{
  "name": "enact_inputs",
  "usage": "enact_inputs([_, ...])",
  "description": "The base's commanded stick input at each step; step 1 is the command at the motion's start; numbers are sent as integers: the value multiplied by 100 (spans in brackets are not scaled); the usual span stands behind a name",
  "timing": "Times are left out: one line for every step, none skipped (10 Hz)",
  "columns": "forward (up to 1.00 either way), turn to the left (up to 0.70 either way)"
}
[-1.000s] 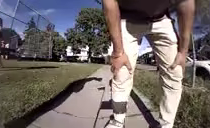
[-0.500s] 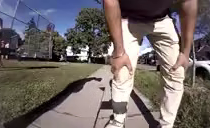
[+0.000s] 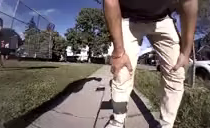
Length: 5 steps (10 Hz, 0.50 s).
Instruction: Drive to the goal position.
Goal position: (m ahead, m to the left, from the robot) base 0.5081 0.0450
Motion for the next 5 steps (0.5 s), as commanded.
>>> enact_inputs([5, -1])
enact_inputs([5, -1])
enact_inputs([5, -1])
enact_inputs([5, -1])
enact_inputs([5, -1])
